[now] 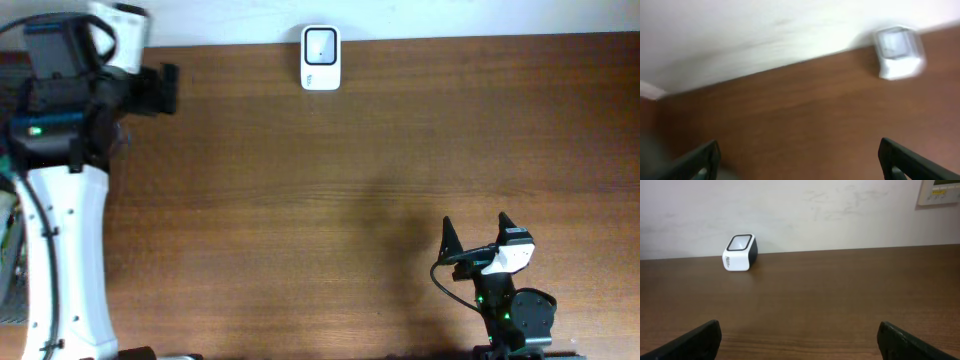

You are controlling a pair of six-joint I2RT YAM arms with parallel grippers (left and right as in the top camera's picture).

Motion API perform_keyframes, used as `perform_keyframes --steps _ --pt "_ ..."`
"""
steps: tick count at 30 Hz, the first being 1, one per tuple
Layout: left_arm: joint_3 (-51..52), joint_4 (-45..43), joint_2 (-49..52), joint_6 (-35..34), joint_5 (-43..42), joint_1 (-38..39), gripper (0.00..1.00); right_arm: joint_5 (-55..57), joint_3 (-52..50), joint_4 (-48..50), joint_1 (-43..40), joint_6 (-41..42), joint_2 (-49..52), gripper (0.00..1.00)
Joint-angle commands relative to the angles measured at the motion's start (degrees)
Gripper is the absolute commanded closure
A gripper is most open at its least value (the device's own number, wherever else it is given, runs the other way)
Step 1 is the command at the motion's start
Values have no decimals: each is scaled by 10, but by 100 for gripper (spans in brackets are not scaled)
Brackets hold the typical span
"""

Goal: Scan the item barcode
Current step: 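Reach the left gripper into the grey basket and grasp the yellow-white bag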

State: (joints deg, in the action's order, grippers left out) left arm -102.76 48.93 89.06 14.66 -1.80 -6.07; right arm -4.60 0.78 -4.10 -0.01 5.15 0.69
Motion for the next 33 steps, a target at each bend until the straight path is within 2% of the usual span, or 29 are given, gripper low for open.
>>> perform_keyframes --steps 1,9,15,23,28,33 --pt "-38 -11 -6 -65 128 -82 1 -6 -5 0 0 -3 -4 1" --pt "-42 16 29 -95 137 -280 1 -6 -5 0 0 -3 -4 1" --pt "20 39 68 -91 137 -341 3 -6 -5 0 0 -3 -4 1" --pt "151 -45 74 6 185 -393 0 -6 -5 0 0 -3 -4 1" --pt "185 -99 103 143 125 -431 1 -6 -5 0 0 -3 -4 1" --pt "185 -129 159 178 121 -444 1 -6 -5 0 0 -3 -4 2"
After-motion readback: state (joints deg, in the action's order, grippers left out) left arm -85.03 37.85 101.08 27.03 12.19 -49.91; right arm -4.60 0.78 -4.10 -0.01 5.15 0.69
